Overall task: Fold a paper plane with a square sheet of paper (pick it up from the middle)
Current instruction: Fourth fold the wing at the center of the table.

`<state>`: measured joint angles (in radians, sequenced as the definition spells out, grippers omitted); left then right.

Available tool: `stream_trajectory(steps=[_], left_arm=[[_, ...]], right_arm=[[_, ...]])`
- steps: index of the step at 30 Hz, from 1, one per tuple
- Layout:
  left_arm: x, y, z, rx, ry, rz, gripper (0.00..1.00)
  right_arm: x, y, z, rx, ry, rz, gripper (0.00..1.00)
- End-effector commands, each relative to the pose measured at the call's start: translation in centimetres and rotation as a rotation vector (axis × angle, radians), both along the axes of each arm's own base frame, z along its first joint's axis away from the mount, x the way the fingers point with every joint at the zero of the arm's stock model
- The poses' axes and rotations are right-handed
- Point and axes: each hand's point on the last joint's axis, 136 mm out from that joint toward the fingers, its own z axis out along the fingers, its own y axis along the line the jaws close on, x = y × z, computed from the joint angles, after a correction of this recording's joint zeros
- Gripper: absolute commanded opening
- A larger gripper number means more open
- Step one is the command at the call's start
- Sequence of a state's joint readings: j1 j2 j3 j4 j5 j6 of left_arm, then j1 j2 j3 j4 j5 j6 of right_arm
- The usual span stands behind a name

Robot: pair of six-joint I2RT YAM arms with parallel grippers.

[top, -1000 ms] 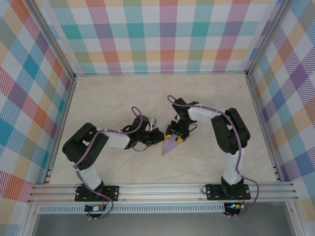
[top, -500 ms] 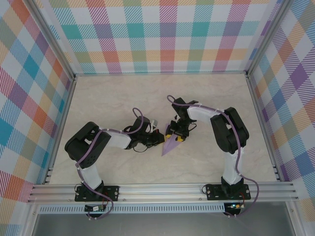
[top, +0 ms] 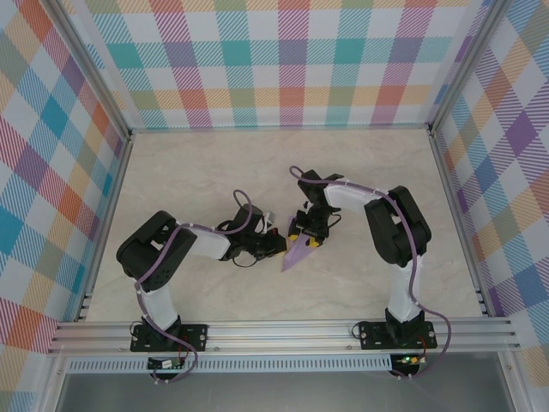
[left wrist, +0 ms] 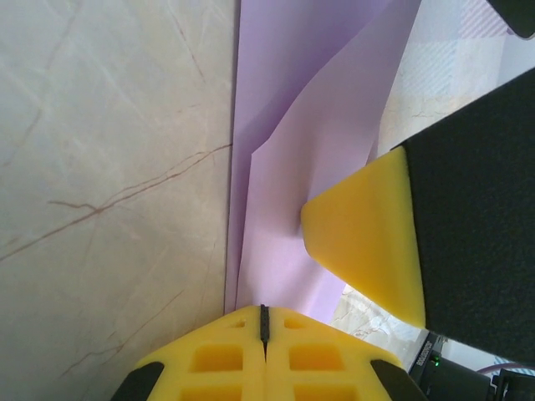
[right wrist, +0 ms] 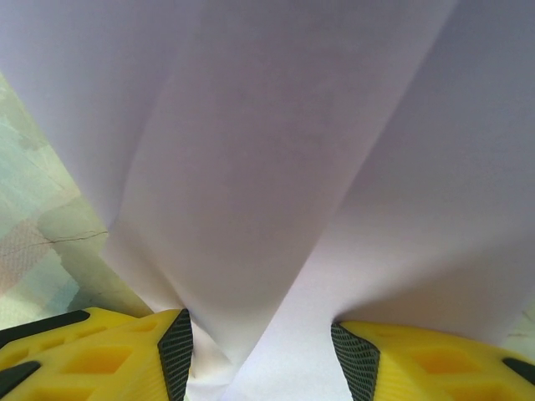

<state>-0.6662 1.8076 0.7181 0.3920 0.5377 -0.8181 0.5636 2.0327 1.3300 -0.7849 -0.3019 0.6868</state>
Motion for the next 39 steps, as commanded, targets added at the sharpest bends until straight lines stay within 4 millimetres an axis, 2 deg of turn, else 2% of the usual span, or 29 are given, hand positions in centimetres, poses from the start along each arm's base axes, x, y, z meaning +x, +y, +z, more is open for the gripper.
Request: stream_trajectory(steps=[1,7,11,14,20,24,26,29,33,35,39], left_arm=[[0.0,-0.1,-0.5,0.025,0.004,-0.011,0.00],[-0.3,0.3,-1.0,0.058,0.019,-0.008,0.00],[-0.8,1.1,-2.1,0.119,0.049,-0.009,0.00],[-1.3,1.7,-2.9,0.155,0.072,-0.009,0.00],[-2.0,2.6,-4.0,0.206,0.110,-0.008,0.00],[-2.2,2.9,-4.3,0.221,0.118,-0.004,0.00],[-2.2,2.9,-4.5,0.226,0.123,-0.003,0.00],[-2.4,3.1,-4.7,0.234,0.130,-0.003,0.00],[-2.4,3.1,-4.8,0.241,0.133,-0.005,0.00],[-2.4,3.2,-4.9,0.244,0.137,-0.004,0.00],[-2.6,3.4,-5.2,0.257,0.148,-0.003,0.00]], right_arm=[[-4.3,-2.8,-8.8,-0.204,0.111,0.095,0.54],[-4.5,-2.7,-9.0,-0.208,0.113,0.101,0.54],[-4.0,-2.0,-8.0,-0.172,0.097,0.093,0.54],[-2.9,-0.8,-5.7,-0.116,0.044,0.086,0.54],[-0.4,1.6,1.2,0.023,-0.110,0.053,0.55],[0.4,1.8,5.0,0.080,-0.225,0.025,0.56],[0.6,1.7,5.9,0.107,-0.277,0.015,0.53],[0.4,2.0,6.1,0.154,-0.311,0.019,0.37],[0.1,3.7,5.1,0.246,-0.282,0.055,0.14],[0.1,4.0,4.4,0.260,-0.268,0.064,0.09],[0.0,3.8,2.9,0.237,-0.252,0.071,0.06]])
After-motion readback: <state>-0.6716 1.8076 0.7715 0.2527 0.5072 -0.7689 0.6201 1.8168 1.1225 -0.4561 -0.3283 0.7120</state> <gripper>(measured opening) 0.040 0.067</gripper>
